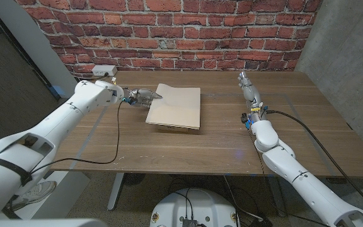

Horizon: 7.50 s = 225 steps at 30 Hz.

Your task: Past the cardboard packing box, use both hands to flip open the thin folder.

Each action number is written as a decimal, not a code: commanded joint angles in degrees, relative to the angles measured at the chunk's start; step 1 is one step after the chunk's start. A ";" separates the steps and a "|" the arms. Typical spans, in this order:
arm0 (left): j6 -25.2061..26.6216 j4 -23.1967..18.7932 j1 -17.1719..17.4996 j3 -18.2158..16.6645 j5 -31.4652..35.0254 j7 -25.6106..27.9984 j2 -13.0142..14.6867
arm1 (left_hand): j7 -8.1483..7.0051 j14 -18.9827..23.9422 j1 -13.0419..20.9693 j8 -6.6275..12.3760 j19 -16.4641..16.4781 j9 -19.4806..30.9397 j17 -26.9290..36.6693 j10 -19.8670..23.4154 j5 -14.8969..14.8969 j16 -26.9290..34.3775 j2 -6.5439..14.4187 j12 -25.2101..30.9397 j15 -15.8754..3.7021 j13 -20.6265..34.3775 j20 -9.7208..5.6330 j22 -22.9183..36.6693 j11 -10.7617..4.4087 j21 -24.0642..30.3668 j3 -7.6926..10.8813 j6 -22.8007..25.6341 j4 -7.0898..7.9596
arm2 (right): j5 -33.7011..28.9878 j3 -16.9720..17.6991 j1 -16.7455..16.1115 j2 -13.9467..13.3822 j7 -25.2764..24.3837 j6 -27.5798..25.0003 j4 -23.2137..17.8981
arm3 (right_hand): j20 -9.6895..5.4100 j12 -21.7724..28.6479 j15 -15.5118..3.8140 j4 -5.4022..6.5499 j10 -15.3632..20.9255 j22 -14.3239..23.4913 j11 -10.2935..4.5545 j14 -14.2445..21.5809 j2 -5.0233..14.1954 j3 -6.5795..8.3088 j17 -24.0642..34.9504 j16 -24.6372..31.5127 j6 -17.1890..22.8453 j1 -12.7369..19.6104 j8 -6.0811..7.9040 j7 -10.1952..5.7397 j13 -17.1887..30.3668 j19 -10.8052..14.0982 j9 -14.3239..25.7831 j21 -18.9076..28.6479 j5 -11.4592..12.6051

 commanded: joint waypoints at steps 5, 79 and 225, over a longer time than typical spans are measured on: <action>-9.03 0.28 6.14 -5.64 -6.09 0.55 -1.61 | 4.38 1.00 0.52 0.69 -1.48 1.32 0.95 0.55 -0.02 0.65 0.89 0.80 -0.15 1.19 -0.47 0.56 -0.68 0.45 1.00 3.99 0.15 | -0.39 -0.06 -0.30 -0.37 -0.10 -1.40 -1.38 | -1.05 -0.14 0.01 -0.19 0.38 0.06 -0.06 0.54 0.22 -0.17 0.14 0.12 0.45 0.50 -0.39 0.17 0.08 0.56 0.11 0.15 -0.03; -22.82 5.07 5.95 -7.76 -11.63 -6.99 -7.07 | 4.51 1.85 1.47 3.75 -3.76 7.45 3.58 1.49 -0.09 2.00 0.11 2.83 -0.37 4.43 -3.41 1.49 -1.41 4.47 2.74 3.04 0.40 | 9.60 -2.21 1.39 -2.80 9.05 -13.45 -9.33 | 2.49 0.34 3.17 -2.09 3.23 0.09 2.89 5.19 1.83 2.39 0.12 0.72 1.38 3.78 -0.37 2.70 0.11 9.82 0.20 2.51 -1.30; -24.53 -3.92 5.37 -1.53 7.06 8.46 -3.87 | 3.62 0.68 0.97 3.38 -8.53 10.47 5.76 0.16 -0.30 1.60 -1.34 3.44 -0.34 5.92 -3.55 0.79 -1.10 13.06 4.38 3.74 0.80 | 30.25 -1.13 2.97 -4.30 17.90 -22.76 -15.89 | 7.93 -2.07 8.97 -3.71 -10.84 1.00 8.52 27.41 0.40 7.66 0.66 -0.33 -15.77 1.62 -1.23 -0.84 0.17 41.54 0.33 8.40 -2.28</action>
